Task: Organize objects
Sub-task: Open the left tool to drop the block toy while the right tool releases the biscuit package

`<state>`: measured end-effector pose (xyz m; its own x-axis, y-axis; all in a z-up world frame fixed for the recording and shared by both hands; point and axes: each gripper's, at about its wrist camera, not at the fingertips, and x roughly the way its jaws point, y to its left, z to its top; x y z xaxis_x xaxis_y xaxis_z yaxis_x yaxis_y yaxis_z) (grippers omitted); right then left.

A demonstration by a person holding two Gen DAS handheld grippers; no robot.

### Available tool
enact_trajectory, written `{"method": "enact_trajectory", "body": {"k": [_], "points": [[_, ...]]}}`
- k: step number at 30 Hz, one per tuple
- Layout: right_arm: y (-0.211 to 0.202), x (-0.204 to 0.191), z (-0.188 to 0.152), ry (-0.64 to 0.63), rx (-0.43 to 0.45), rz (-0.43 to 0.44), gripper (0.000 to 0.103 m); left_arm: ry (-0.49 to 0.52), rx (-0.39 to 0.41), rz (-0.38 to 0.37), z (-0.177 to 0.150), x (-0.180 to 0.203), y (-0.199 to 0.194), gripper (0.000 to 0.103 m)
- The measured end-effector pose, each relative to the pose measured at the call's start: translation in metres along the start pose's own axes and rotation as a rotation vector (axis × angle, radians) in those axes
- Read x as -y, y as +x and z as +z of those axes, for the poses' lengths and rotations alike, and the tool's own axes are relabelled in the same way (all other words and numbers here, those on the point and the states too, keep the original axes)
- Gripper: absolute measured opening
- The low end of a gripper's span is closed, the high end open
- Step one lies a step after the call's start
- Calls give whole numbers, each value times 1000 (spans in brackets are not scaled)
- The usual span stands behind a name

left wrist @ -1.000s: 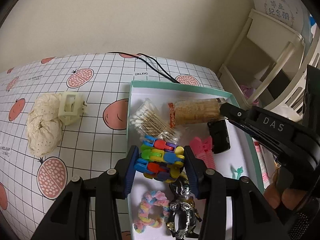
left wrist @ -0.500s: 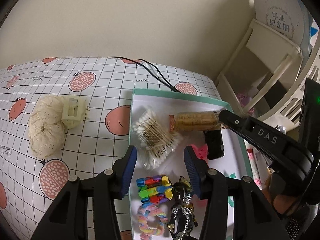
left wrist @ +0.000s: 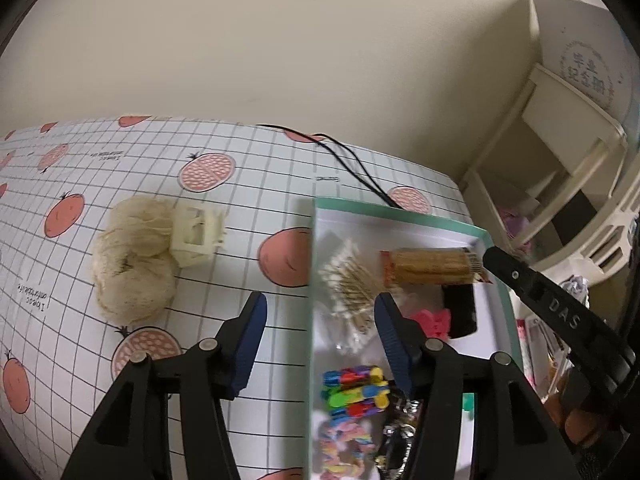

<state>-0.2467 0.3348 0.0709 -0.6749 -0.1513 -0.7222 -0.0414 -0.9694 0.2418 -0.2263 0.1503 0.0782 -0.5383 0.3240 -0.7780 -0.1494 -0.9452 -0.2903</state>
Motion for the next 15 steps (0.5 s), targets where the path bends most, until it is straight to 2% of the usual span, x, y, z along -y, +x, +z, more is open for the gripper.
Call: {"method": "enact_trajectory", "body": {"k": [1, 2, 5, 6, 9, 11, 15], "points": [[1, -2, -1, -6, 1, 4, 55, -6, -2, 7, 1, -2, 0, 57], [1, -4, -1, -13, 2, 9, 58, -11, -2, 13, 1, -5, 1, 58], [3, -8, -2, -32, -4, 5, 58, -29, 0, 36, 2, -13, 1, 66], [3, -9, -3, -34, -5, 5, 59, -35, 1, 35, 2, -15, 1, 74], [5, -10, -4, -37, -12, 7, 63, -60, 10, 39, 3, -23, -1, 78], [5, -12, -4, -41, -12, 6, 69, -69, 18, 47, 4, -26, -2, 85], [8, -13, -6, -48, -18, 5, 73, -69, 23, 60, 4, -30, -2, 90]]}}
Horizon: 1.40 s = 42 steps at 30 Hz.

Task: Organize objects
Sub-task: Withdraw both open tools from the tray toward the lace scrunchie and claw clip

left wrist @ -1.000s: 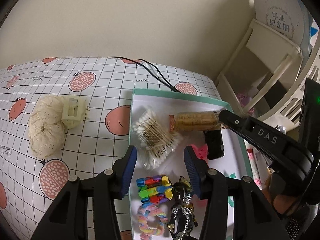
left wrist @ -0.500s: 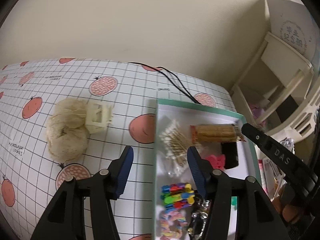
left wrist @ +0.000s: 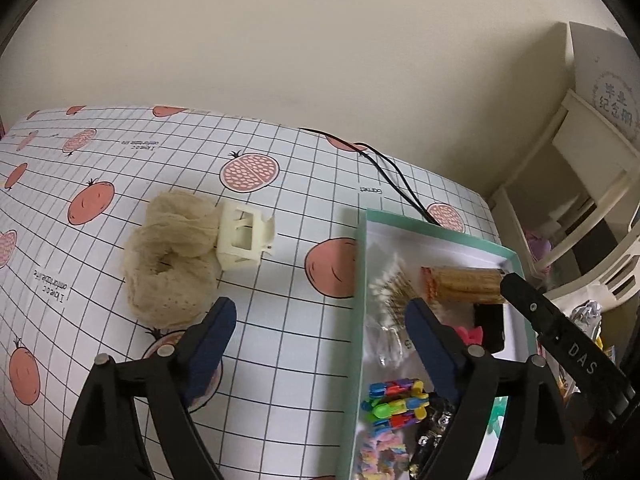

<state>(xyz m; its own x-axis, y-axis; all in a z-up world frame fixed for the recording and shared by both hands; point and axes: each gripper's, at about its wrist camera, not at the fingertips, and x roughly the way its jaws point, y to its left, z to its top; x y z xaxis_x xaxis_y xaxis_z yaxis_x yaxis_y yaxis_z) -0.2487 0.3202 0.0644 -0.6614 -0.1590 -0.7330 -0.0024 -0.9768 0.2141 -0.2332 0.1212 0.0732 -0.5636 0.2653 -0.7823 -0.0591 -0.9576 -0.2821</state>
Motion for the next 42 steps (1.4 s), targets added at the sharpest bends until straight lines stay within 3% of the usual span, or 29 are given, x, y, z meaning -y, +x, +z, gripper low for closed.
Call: {"method": "enact_trajectory", "body": {"k": [9, 12, 20, 34, 42], "points": [[2, -1, -2, -8, -3, -2, 85, -10, 15, 22, 1, -7, 2, 95], [4, -2, -3, -14, -8, -2, 87, -17, 15, 27, 1, -9, 4, 103], [8, -4, -5, -25, -16, -9, 102, -26, 22, 41, 2, -14, 7, 103], [10, -4, -6, -19, -16, -17, 103, -30, 55, 75, 9, -35, 5, 103], [-8, -28, 4, -26, 41, 24, 103, -113, 87, 86, 24, -88, -6, 103]]}}
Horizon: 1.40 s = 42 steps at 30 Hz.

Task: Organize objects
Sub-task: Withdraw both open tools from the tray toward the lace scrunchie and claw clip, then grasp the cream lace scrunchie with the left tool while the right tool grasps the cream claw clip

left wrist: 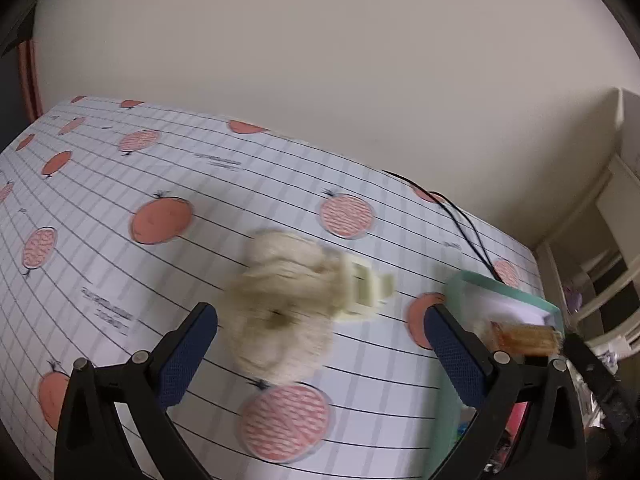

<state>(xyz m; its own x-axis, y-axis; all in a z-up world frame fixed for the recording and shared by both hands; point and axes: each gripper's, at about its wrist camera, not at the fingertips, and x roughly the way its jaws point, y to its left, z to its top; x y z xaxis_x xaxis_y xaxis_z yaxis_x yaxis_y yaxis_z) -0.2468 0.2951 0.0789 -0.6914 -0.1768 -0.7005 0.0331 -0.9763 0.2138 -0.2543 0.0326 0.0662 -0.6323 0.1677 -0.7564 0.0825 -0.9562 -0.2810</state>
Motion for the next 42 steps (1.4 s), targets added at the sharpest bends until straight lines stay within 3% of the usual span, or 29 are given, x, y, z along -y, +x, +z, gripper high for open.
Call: {"method": "enact_trajectory", "body": {"k": [6, 13, 19, 31, 42], "points": [[2, -40, 8, -45, 6, 51, 103, -46, 2, 0, 8, -27, 1, 103], [25, -94, 11, -67, -39, 126, 103, -39, -30, 23, 7, -37, 10, 103], [56, -133, 8, -110, -108, 128, 103, -19, -74, 36, 1, -43, 27, 103], [106, -163, -8, -148, -208, 91, 103, 16, -90, 78, -5, -44, 43, 103], [125, -173, -15, -174, -244, 42, 99, 39, -101, 115, -9, -41, 49, 102]]}}
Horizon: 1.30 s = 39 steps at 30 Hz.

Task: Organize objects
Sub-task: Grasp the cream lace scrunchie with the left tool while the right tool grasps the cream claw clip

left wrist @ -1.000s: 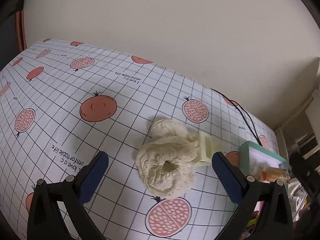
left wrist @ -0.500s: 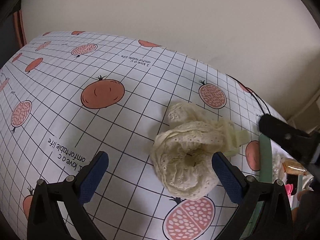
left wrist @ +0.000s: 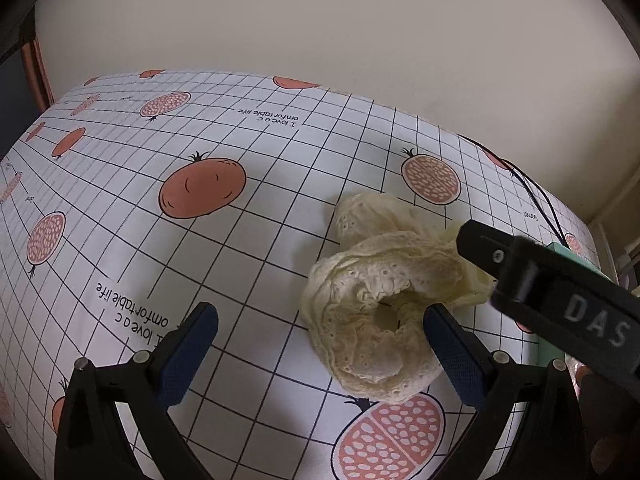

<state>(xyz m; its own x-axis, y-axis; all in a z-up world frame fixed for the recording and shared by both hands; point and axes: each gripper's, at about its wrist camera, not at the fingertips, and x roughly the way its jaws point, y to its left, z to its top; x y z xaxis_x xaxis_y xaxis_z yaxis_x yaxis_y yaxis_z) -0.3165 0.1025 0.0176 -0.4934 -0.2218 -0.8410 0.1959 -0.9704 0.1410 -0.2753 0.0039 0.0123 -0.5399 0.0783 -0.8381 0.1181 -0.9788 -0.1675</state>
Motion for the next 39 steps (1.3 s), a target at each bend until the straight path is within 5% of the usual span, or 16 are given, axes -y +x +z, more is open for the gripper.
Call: {"method": "enact_trajectory", "body": {"k": [9, 23, 26, 36, 39], "points": [[10, -1, -2, 17, -21, -16, 87, -5, -11, 6, 0, -2, 3, 98], [17, 0, -6, 37, -50, 20, 53, 8, -24, 13, 1, 0, 5, 71], [16, 1, -7, 37, -50, 17, 53, 11, -22, 21, 1, -1, 5, 65], [8, 1, -7, 32, -45, 18, 48, 7, -17, -3, 2, -2, 3, 21], [6, 3, -8, 36, -44, 19, 48, -9, -16, -7, 3, -5, 2, 17]]}}
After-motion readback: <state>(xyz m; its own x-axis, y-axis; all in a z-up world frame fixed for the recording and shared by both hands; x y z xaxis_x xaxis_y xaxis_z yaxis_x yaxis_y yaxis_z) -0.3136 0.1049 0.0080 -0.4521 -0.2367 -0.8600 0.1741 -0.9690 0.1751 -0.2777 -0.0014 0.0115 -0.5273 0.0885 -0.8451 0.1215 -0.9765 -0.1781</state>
